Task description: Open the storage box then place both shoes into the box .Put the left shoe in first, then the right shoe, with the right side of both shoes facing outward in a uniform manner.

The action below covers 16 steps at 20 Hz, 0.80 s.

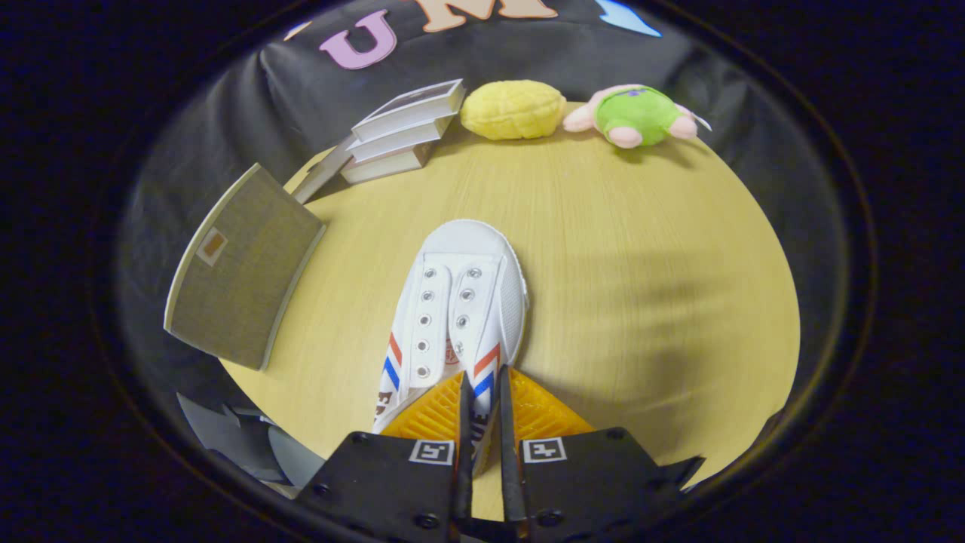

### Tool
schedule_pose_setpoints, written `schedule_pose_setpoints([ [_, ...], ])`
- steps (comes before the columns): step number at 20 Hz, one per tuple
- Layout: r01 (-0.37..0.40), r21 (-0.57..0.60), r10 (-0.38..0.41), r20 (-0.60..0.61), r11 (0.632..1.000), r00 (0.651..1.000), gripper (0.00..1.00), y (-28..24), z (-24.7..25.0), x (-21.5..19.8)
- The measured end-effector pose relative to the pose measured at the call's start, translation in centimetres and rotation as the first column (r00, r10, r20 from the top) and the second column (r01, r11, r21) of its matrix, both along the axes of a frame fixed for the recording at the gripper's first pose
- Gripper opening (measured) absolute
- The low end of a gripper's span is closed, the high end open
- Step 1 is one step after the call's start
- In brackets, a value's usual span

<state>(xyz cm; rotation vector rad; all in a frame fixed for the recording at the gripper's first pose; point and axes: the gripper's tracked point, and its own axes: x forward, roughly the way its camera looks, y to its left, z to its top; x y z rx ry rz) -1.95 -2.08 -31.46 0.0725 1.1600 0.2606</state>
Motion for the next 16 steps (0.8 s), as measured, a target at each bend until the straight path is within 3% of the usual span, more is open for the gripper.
schedule_pose_setpoints([
  [1,0.053,-0.005,-0.053,0.016,0.999,0.998,0.12,-0.8,2.2,-0.1],
  [2,0.064,-0.007,-0.064,-0.009,0.998,0.998,0.04,-0.7,0.4,-0.1],
  [9,0.193,0.041,-0.192,-0.009,0.980,0.981,0.05,1.2,4.8,-0.4],
  [16,0.233,0.091,-0.235,0.013,0.968,0.972,0.04,6.5,10.8,-0.2],
])
